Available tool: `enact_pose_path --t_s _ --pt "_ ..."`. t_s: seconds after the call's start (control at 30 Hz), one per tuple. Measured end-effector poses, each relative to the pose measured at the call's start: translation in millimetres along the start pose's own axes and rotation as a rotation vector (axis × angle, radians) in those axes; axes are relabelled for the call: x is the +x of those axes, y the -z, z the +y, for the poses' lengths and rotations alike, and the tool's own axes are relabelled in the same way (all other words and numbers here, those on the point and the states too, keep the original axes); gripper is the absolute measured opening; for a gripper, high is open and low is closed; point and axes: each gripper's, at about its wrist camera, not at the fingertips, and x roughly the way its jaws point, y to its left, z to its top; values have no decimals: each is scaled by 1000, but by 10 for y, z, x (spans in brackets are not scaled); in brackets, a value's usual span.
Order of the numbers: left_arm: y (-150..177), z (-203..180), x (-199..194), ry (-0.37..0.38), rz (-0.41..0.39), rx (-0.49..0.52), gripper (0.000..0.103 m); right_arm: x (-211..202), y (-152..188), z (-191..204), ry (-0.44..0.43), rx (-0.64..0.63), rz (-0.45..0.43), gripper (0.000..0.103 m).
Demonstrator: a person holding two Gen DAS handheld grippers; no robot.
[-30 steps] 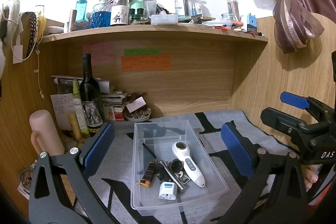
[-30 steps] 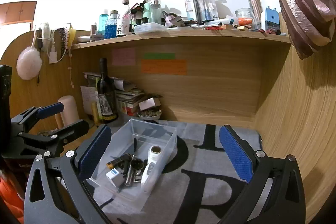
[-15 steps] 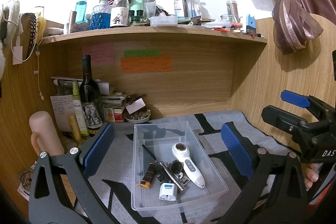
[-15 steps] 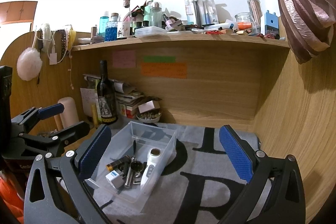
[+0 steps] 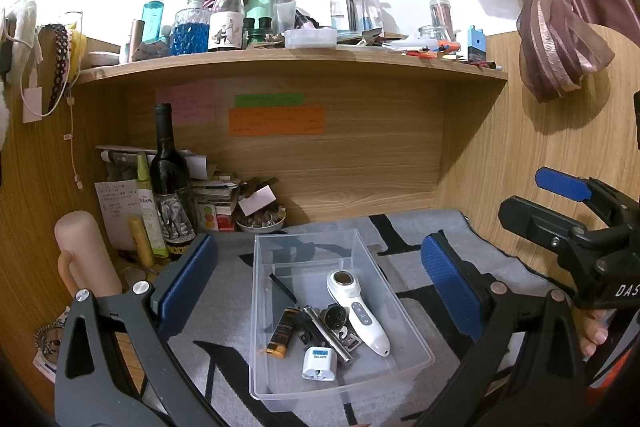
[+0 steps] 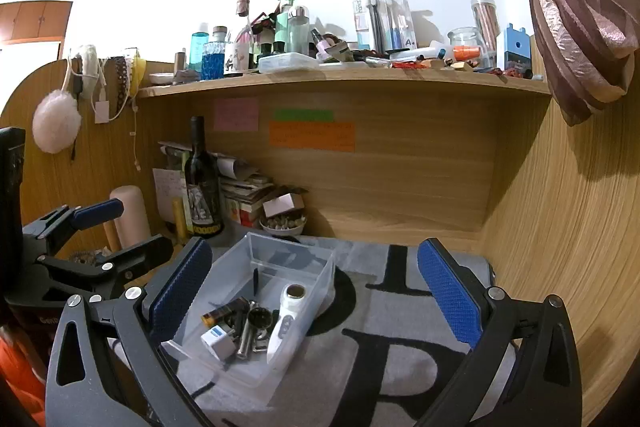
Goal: Organize rigid objects
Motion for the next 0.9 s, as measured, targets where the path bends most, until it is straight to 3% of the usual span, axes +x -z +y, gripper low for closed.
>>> enact_pose_path --t_s 0.9 --pt "-9 11 62 13 13 -1 103 33 1 -2 -1 2 8 103"
